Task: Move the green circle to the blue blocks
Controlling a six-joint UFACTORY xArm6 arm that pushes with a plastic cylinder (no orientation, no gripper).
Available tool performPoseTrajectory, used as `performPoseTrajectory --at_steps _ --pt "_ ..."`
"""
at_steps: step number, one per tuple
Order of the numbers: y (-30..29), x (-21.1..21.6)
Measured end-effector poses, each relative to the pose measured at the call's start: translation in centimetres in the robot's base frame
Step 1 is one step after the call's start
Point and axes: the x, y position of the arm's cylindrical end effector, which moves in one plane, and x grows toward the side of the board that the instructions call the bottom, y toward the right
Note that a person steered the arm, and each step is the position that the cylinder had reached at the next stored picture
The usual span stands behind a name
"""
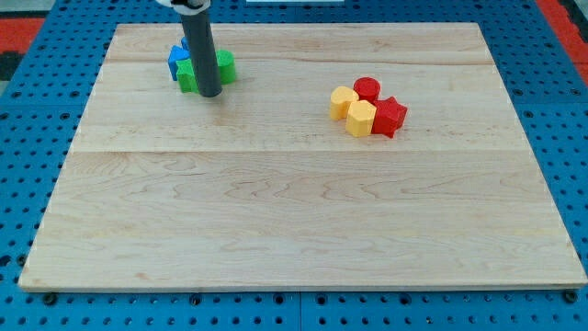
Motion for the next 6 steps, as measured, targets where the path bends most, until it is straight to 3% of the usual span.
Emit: performPoseTrajectory --at_steps 1,2,3,4,6 --pt "5.5 -0.7" --pt "5.4 -4.5" --pt "1.1 -6.4" --pt "0.9 -6.7" --pt "8.5 -7.5"
